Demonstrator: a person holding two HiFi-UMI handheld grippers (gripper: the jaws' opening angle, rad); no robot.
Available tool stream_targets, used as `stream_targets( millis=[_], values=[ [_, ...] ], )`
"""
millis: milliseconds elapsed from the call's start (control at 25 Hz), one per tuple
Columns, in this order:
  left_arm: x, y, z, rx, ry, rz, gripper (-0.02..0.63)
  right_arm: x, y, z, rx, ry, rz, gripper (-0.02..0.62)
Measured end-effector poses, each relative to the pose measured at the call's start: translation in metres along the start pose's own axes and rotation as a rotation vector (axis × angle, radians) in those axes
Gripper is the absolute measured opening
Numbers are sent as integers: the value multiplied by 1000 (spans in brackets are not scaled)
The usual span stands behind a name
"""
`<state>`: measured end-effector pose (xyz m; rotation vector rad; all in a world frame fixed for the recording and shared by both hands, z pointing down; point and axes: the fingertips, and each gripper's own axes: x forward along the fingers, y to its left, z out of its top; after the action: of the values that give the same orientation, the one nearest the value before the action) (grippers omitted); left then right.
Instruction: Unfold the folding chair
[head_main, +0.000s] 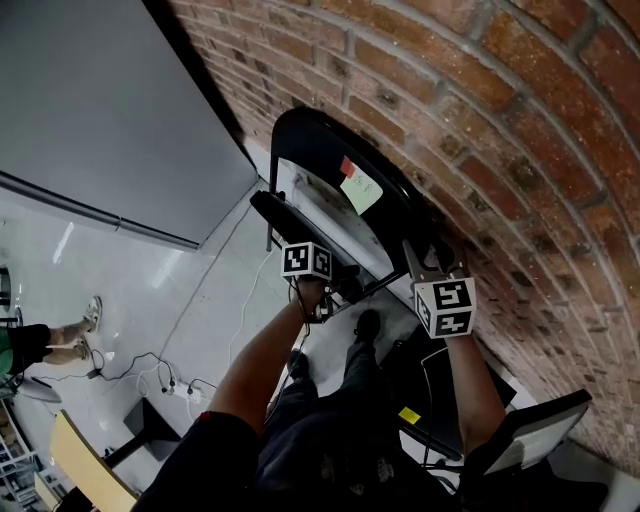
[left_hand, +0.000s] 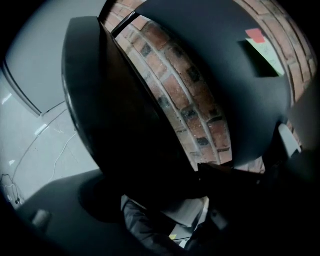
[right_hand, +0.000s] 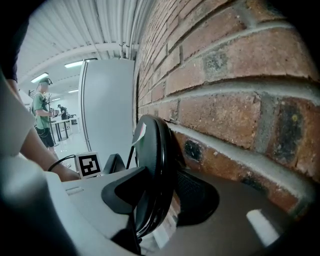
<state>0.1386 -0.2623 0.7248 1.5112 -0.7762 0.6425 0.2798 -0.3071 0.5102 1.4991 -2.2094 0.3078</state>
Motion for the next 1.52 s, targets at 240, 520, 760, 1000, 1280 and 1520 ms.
stream_targets(
  millis=[240, 520, 760, 1000, 1280, 1520],
  values=[
    [-2, 5, -7, -30, 8, -12, 468, 1, 0, -2, 10, 11, -4, 179],
    [-8, 15, -17, -25, 36, -6, 468, 2, 1, -4, 17, 24, -5, 179],
    [-17, 32, -34, -2, 74, 10, 468, 5, 2, -9, 24, 50, 0, 181],
    [-26, 49, -49, 57, 79, 51, 433, 6, 5, -15, 36, 75, 9, 183],
    [-27, 59, -56, 46, 83, 57, 431, 10, 5, -19, 59, 78, 41, 181],
    [-30, 71, -67, 25, 100, 65, 431, 12, 7, -23, 84, 71, 72, 179]
  ],
)
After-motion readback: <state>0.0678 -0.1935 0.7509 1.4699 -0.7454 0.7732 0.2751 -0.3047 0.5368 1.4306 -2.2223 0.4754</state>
